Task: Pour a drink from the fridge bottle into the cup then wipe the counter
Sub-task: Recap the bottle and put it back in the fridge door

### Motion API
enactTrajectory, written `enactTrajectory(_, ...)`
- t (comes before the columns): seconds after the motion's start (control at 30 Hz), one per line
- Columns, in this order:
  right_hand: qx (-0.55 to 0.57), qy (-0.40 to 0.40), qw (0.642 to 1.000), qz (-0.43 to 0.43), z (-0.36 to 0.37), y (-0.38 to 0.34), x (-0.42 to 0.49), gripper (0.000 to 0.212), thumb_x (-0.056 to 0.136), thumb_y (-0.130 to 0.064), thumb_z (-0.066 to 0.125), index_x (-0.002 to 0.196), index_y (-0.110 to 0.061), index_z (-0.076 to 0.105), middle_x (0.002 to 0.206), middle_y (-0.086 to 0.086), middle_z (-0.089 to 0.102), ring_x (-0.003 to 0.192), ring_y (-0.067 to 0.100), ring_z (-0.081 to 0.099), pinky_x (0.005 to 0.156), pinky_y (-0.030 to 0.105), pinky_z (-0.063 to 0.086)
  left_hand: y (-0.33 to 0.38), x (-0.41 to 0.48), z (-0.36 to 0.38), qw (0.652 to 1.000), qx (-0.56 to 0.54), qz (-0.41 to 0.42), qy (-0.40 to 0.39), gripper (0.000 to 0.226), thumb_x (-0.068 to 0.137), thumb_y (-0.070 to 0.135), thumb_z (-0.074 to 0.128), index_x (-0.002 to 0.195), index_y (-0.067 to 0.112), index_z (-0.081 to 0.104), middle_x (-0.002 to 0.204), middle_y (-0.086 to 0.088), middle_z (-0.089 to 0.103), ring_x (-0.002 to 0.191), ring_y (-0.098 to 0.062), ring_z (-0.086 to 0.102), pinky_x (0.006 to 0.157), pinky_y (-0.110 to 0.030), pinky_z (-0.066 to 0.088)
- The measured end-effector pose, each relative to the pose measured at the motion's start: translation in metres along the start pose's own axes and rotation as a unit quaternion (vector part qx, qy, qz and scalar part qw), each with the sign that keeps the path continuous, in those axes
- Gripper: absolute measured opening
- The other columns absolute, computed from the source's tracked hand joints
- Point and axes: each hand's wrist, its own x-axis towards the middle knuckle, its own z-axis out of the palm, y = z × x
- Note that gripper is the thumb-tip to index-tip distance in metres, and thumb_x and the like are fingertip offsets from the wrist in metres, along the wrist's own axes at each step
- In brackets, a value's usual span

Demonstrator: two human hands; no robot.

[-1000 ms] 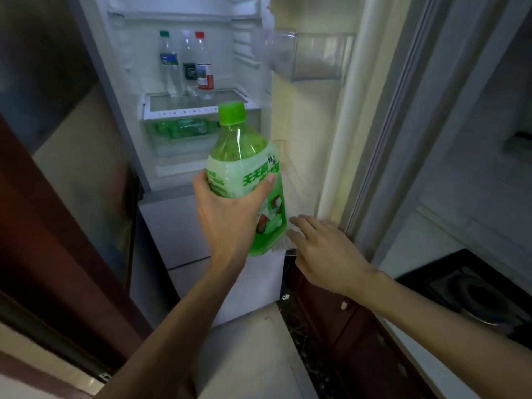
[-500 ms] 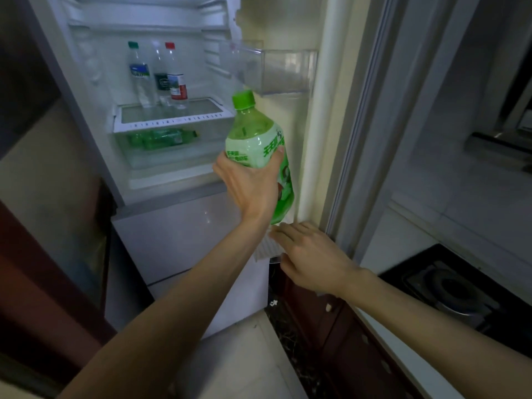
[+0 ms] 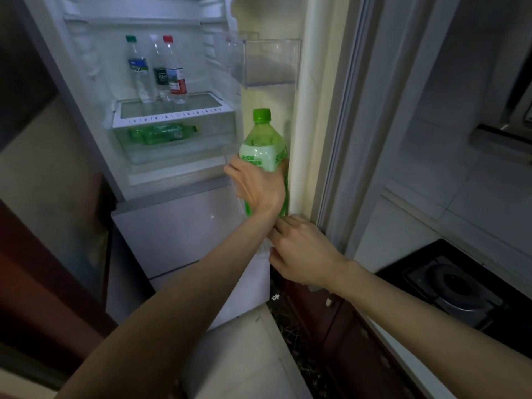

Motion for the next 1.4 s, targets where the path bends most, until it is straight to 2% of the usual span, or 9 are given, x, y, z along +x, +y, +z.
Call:
enactTrajectory(0.17,-0.016,0.003,1.0,-0.014,0.005,0.003,-0.002,0.022,0.071,-0.018,0.061,0.089,-0.007,0.068,0.079,0.009,0.062,0.071,0.026,0.058,0.068,0.033,0.046,-0.014,-0.003,-0.002,0.999,0.038,-0.013,-0.035,0.083,0.069,0.025,0.088,0.131,0.003,0.038,0.129,-0.016,0.04,0.109,-0.033,0.053,0.087,-0.039,0.045)
enactTrajectory(0.3,-0.012,-0.001,1.0,-0.017,0.004,0.004,-0.001,0.02,0.069,-0.017,0.065,0.085,-0.006,0.068,0.076,0.01,0.062,0.068,0.027,0.059,0.065,0.033,0.047,-0.016,-0.008,-0.005,0.993,0.091,0.016,-0.077,0.075,0.075,0.014,0.077,0.136,0.003,0.034,0.13,-0.017,0.037,0.101,-0.04,0.057,0.083,-0.045,0.05)
enactTrajectory(0.43,-0.003,-0.016,1.0,-0.008,0.003,0.006,0.001,0.029,0.075,-0.021,0.049,0.092,-0.006,0.069,0.083,0.009,0.064,0.074,0.026,0.06,0.067,0.035,0.05,-0.019,-0.008,-0.016,0.983,0.127,0.041,-0.125,0.081,0.075,0.03,0.079,0.137,0.007,0.033,0.128,-0.012,0.037,0.096,-0.032,0.058,0.074,-0.036,0.044)
enactTrajectory(0.57,-0.017,-0.052,0.999,-0.003,0.004,0.007,0.003,0.044,0.079,-0.025,0.038,0.106,-0.007,0.068,0.096,0.008,0.065,0.083,0.025,0.06,0.075,0.039,0.051,-0.018,-0.005,-0.03,0.972,0.151,0.046,-0.174,0.081,0.077,0.043,0.075,0.138,0.009,0.034,0.127,-0.009,0.039,0.105,-0.029,0.056,0.078,-0.033,0.043)
enactTrajectory(0.87,-0.047,-0.072,0.996,-0.028,0.008,-0.002,-0.007,0.045,0.077,-0.02,0.054,0.113,0.004,0.065,0.118,0.022,0.062,0.101,0.035,0.06,0.084,0.044,0.053,0.002,-0.009,-0.04,0.933,0.3,0.096,-0.175,0.06,0.087,0.049,0.06,0.129,0.01,0.043,0.123,-0.016,0.058,0.112,-0.039,0.058,0.079,-0.036,0.039)
enactTrajectory(1.0,-0.053,-0.052,0.996,-0.04,0.012,0.001,-0.019,0.042,0.074,-0.021,0.064,0.108,0.003,0.07,0.134,0.027,0.054,0.121,0.04,0.055,0.097,0.046,0.049,0.003,-0.005,-0.055,0.953,0.232,0.05,-0.19,0.077,0.088,0.073,0.04,0.137,0.014,0.05,0.127,-0.014,0.063,0.112,-0.036,0.061,0.092,-0.039,0.049)
enactTrajectory(1.07,-0.036,-0.039,0.997,-0.051,0.008,0.005,-0.025,0.043,0.077,-0.022,0.061,0.112,0.0,0.069,0.136,0.023,0.055,0.123,0.037,0.055,0.1,0.044,0.048,0.002,-0.008,-0.066,0.965,0.178,0.049,-0.185,0.074,0.087,0.07,0.042,0.138,0.017,0.052,0.122,-0.009,0.067,0.102,-0.031,0.067,0.088,-0.047,0.056)
enactTrajectory(1.2,0.032,0.06,0.996,-0.065,-0.031,0.017,-0.039,0.032,0.088,-0.018,0.047,0.108,-0.005,0.069,0.114,0.01,0.064,0.102,0.026,0.06,0.086,0.037,0.051,-0.01,-0.019,-0.08,0.972,0.138,0.05,-0.186,0.046,0.091,0.043,0.058,0.129,0.018,0.06,0.099,0.0,0.073,0.091,-0.02,0.07,0.08,-0.048,0.059)
enactTrajectory(1.4,0.084,0.374,0.924,0.021,-0.08,0.051,-0.056,0.017,0.081,0.004,0.058,0.093,0.004,0.07,0.097,0.02,0.06,0.09,0.032,0.053,0.079,0.028,0.039,-0.022,-0.047,-0.082,0.978,0.14,0.029,-0.152,0.037,0.087,0.039,0.06,0.115,0.015,0.062,0.093,0.002,0.069,0.084,-0.022,0.071,0.077,-0.048,0.06)
